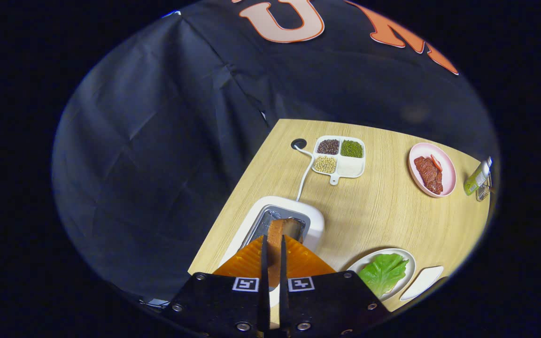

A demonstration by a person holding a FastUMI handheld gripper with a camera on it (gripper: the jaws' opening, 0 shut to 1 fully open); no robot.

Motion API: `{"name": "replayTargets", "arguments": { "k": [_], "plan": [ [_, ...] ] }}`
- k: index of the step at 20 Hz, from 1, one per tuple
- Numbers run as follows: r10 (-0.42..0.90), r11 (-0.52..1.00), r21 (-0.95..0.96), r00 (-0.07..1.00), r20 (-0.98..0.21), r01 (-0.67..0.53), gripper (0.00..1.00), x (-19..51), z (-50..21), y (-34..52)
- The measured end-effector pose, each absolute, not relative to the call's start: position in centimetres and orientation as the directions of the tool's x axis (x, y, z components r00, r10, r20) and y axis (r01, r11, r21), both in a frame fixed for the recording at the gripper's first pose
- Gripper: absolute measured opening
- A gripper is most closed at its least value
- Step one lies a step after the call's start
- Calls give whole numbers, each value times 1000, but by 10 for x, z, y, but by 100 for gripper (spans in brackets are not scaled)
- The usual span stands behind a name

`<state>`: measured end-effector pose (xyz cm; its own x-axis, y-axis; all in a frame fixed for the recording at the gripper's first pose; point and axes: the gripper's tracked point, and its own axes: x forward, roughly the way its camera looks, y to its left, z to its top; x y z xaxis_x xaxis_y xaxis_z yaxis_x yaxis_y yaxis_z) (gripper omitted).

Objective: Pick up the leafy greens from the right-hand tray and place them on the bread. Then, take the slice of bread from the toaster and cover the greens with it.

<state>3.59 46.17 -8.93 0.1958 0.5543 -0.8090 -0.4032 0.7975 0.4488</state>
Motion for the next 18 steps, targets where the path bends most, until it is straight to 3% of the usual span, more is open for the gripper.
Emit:
{"name": "replayTargets", "arguments": {
  "k": [8, 18],
  "plan": [
    [666, 738, 549, 290, -688, -393, 8, 32, -41, 421],
    [666, 745, 584, 300, -683, -322, 8, 15, -74, 338]
  ]
}}
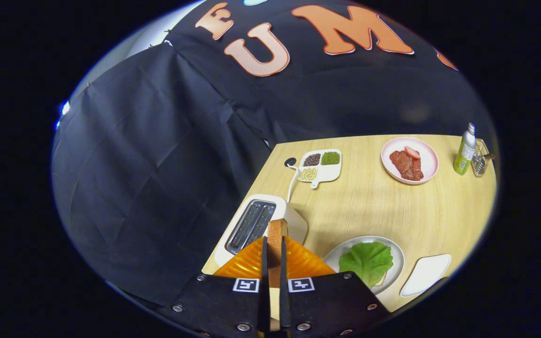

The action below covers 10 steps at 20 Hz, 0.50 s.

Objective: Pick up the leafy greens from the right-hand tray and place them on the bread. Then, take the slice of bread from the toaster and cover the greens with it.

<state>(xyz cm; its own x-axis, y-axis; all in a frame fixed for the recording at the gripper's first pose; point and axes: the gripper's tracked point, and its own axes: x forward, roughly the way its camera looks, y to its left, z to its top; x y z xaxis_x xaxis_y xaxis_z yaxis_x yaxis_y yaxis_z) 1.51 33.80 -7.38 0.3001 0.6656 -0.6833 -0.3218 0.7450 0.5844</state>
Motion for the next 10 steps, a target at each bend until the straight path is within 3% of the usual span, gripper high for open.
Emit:
{"name": "replayTargets", "arguments": {
  "k": [10],
  "plan": [
    [661, 750, 622, 261, -704, -223, 8, -6, -144, 284]
  ]
}}
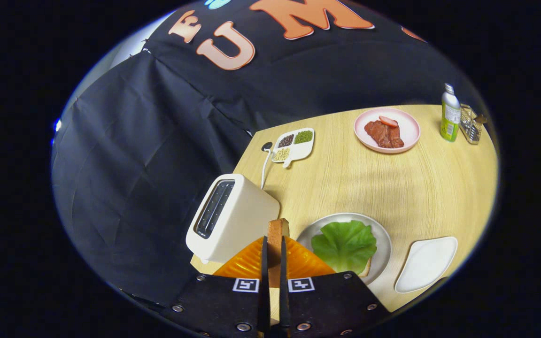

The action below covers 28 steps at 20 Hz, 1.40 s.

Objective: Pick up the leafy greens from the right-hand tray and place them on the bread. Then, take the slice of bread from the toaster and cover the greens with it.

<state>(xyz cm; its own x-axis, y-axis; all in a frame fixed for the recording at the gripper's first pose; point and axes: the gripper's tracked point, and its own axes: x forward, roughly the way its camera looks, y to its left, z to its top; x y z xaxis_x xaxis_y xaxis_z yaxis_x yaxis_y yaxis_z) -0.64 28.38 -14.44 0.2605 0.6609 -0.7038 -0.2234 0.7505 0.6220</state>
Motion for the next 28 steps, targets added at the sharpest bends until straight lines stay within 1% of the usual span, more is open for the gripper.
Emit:
{"name": "replayTargets", "arguments": {
  "k": [12, 18, 20, 21, 23, 24, 25, 26, 28],
  "plan": [
    [659, 747, 656, 249, -710, -107, 8, -17, -218, 228],
    [623, 777, 620, 289, -727, -113, 8, -15, -244, 203],
    [594, 799, 587, 318, -739, -129, 11, -11, -251, 194],
    [570, 818, 555, 334, -751, -150, 17, -10, -256, 190],
    [523, 852, 485, 383, -762, -198, 26, -4, -258, 178],
    [523, 851, 479, 402, -751, -215, 28, -3, -254, 178],
    [530, 847, 481, 422, -736, -225, 33, 0, -248, 179],
    [533, 845, 481, 449, -717, -234, 35, 2, -240, 178],
    [517, 853, 455, 524, -677, -254, 40, 14, -224, 170]
  ]
}}
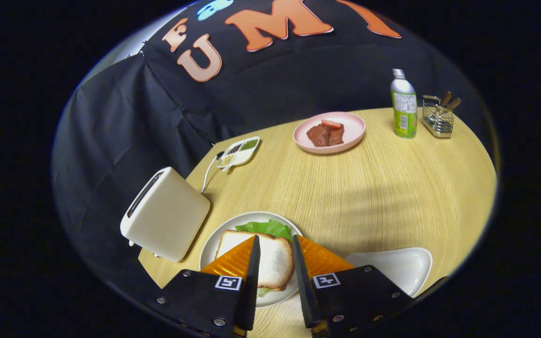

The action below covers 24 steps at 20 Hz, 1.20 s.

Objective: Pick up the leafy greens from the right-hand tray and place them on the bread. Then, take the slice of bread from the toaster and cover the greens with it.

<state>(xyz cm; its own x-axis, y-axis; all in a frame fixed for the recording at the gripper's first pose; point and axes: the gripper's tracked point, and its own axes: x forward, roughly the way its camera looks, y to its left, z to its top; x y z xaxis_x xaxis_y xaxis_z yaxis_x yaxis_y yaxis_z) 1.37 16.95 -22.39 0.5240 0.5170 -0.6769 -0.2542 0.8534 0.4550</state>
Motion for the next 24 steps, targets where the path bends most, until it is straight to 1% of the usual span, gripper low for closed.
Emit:
{"name": "replayTargets", "arguments": {
  "k": [2, 3, 4, 5, 7, 9, 14, 18, 20, 24],
  "plan": [
    [488, 871, 409, 588, -645, -273, 49, 19, -206, 158],
    [472, 879, 386, 621, -625, -279, 58, 23, -197, 152],
    [456, 888, 362, 652, -605, -285, 63, 27, -187, 146],
    [440, 895, 340, 685, -581, -287, 70, 30, -176, 140],
    [405, 911, 299, 755, -516, -285, 78, 38, -151, 128],
    [365, 927, 254, 821, -439, -277, 83, 44, -125, 114],
    [291, 954, 150, 928, -234, -261, 87, 49, -63, 92],
    [252, 965, 96, 963, -98, -243, 92, 34, -22, 85],
    [235, 970, 83, 970, -55, -230, 93, 26, -13, 86],
    [187, 981, 60, 982, -13, -186, 94, 22, -1, 82]
  ]
}}
